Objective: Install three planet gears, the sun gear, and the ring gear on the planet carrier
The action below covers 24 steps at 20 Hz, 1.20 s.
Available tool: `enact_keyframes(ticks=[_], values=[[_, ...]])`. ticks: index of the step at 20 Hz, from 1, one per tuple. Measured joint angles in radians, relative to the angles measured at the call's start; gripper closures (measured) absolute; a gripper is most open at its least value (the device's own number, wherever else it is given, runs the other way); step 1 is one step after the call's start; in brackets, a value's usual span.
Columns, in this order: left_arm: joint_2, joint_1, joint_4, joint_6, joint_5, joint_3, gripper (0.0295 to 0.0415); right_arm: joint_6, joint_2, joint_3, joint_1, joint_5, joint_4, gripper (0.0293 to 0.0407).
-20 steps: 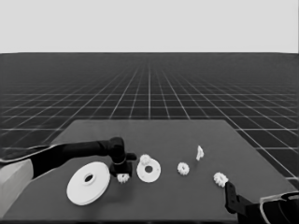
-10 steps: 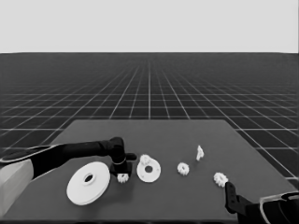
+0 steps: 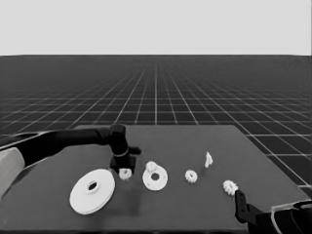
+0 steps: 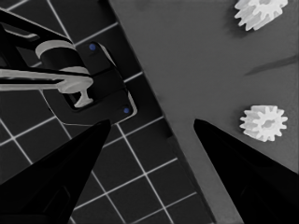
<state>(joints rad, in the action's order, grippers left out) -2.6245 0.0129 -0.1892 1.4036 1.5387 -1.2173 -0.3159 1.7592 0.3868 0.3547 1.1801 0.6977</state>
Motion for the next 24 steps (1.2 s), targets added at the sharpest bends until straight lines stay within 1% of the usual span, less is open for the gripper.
enact_keyframes(ticks=[2, 4, 6, 12, 13, 14, 15, 18, 22, 23, 24], values=[[0.000, -0.002, 0.002, 0.000, 0.000, 0.000, 0.0398, 0.000, 0.000, 0.000, 0.000, 0.000, 0.000, 0.0315], [-0.185, -0.002, 0.001, 0.098, 0.020, -0.089, 0.0398, 0.000, 0.000, 0.000, 0.000, 0.000, 0.000, 0.0315], [-0.259, -0.003, 0.001, 0.113, 0.022, -0.142, 0.0398, 0.000, 0.000, 0.000, 0.000, 0.000, 0.000, 0.0315], [-0.293, -0.002, 0.001, 0.117, 0.023, -0.175, 0.0398, 0.000, 0.000, 0.000, 0.000, 0.000, 0.000, 0.0315], [-0.299, 0.064, -0.070, 0.095, 0.016, -0.204, 0.0398, 0.000, 0.000, 0.000, 0.000, 0.000, 0.000, 0.0315], [-0.304, 0.110, -0.111, 0.078, 0.008, -0.228, 0.0398, 0.000, 0.000, 0.000, 0.000, 0.000, 0.000, 0.0315], [-0.308, 0.135, -0.134, 0.066, 0.001, -0.246, 0.0398, 0.000, 0.000, 0.000, 0.000, 0.000, 0.000, 0.0315], [-0.313, 0.160, -0.159, 0.051, -0.008, -0.268, 0.0398, 0.000, 0.000, 0.000, 0.000, 0.000, 0.000, 0.0315], [-0.314, 0.166, -0.165, 0.048, -0.010, -0.273, 0.0398, 0.000, 0.000, 0.000, 0.000, 0.000, 0.000, 0.0315], [-0.314, 0.166, -0.165, 0.048, -0.011, -0.273, 0.0366, 0.000, 0.000, 0.000, 0.000, 0.000, 0.000, 0.0315], [-0.314, 0.166, -0.166, 0.048, -0.011, -0.273, 0.0339, 0.000, 0.000, 0.000, 0.000, 0.000, 0.000, 0.0315]])
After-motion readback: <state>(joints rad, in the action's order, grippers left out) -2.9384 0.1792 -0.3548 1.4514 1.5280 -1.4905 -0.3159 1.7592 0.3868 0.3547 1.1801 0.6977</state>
